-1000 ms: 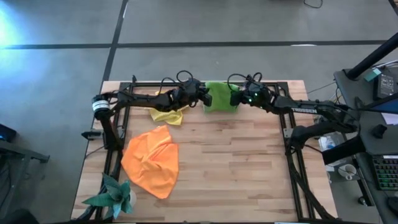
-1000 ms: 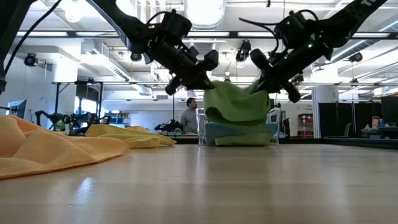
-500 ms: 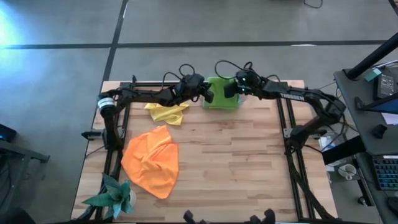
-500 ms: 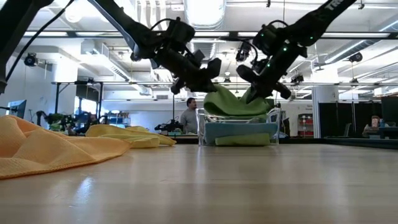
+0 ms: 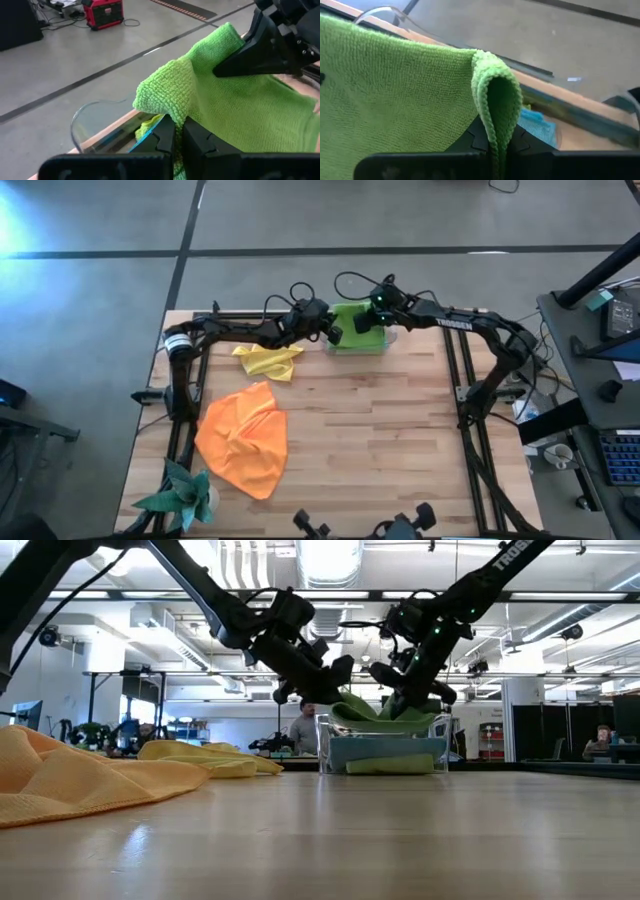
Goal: Fold microfiber towels
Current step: Stack the green microfiber cloth on top of the blue microfiber cloth in the transparent bin
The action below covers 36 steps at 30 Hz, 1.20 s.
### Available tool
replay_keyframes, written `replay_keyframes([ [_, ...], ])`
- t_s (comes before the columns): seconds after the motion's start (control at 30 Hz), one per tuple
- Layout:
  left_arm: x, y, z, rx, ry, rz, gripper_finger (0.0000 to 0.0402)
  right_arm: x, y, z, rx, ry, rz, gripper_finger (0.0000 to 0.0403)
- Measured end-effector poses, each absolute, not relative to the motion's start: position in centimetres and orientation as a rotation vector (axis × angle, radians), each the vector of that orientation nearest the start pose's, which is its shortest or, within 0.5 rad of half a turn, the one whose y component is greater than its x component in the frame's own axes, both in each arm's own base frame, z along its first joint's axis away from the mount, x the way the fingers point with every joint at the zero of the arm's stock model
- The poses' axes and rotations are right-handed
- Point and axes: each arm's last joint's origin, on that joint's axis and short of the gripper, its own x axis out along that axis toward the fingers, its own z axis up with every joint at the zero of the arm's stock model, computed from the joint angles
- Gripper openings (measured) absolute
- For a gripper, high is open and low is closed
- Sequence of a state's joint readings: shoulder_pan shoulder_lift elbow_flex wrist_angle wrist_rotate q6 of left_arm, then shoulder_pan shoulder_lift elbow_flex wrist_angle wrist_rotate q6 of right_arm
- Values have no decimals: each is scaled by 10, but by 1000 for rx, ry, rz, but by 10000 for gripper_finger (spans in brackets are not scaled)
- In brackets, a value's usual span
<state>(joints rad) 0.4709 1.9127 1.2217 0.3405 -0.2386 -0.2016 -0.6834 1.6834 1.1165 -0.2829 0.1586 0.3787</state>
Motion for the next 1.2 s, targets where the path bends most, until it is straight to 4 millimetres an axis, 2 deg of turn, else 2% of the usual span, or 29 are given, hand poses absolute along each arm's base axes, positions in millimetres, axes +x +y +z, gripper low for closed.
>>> replay_keyframes([
  [0.3,378,209,207,-234,279,753,0,266,-239,211,550,765,-963,9],
  [0.5,380,212,202,-237,291,752,1,262,-238,208,537,829,-944,9],
  [0.73,382,214,188,-240,324,760,20,261,-239,208,502,852,-930,9],
  [0.87,382,214,188,-239,324,764,26,260,-238,208,458,884,-909,10],
  [1.2,383,216,192,-224,319,763,27,257,-238,206,469,919,-917,69],
])
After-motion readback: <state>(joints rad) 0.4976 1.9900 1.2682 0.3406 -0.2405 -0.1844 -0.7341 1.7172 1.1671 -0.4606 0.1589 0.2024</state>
